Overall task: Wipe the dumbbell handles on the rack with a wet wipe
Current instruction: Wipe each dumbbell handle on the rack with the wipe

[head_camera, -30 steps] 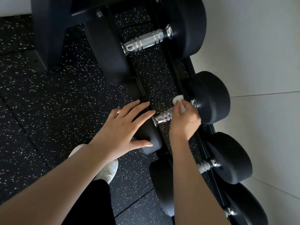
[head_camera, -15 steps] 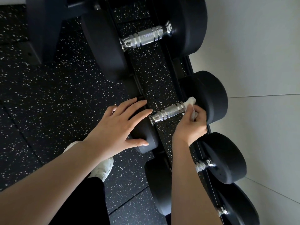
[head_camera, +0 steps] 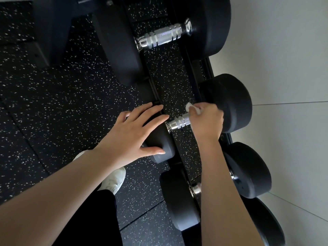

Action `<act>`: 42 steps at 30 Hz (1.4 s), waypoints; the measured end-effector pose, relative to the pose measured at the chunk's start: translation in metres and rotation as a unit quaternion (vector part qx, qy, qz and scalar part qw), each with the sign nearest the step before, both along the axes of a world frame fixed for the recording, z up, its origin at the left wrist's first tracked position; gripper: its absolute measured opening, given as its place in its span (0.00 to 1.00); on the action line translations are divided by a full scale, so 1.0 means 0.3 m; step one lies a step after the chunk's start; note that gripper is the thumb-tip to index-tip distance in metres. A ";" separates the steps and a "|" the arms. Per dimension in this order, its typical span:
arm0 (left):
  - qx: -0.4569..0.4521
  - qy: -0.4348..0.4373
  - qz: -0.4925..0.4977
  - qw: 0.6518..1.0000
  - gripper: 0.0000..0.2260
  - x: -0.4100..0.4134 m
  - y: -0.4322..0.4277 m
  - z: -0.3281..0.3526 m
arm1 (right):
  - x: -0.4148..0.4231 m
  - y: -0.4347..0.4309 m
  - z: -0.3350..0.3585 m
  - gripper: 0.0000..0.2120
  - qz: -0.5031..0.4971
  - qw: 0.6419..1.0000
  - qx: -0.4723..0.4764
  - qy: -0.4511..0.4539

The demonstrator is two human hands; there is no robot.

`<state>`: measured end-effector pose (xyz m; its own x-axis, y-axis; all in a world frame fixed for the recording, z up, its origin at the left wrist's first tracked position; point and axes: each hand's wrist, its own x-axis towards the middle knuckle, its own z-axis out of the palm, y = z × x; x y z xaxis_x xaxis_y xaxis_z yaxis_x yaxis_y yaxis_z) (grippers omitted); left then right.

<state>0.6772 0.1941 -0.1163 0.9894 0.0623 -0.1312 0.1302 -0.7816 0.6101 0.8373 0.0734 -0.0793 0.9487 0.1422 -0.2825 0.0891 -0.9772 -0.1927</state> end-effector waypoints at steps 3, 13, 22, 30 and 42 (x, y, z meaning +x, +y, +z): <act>0.006 -0.003 0.002 1.000 0.35 0.001 -0.002 -0.002 | -0.032 0.017 -0.012 0.09 0.053 0.997 -0.020 0.049; -0.007 -0.008 0.012 1.000 0.36 0.000 -0.005 -0.009 | -0.061 0.021 -0.039 0.07 0.062 0.996 0.007 0.061; -0.016 -0.011 0.015 1.000 0.36 0.000 -0.007 -0.019 | -0.006 -0.035 -0.059 0.09 -0.037 0.981 0.073 -0.173; -0.021 -0.006 0.011 1.000 0.36 0.000 -0.005 -0.022 | 0.003 -0.023 -0.050 0.09 -0.073 0.988 0.081 -0.113; -0.012 -0.007 0.007 1.000 0.36 0.004 -0.002 -0.014 | -0.128 0.010 -0.058 0.07 0.050 0.985 0.116 0.119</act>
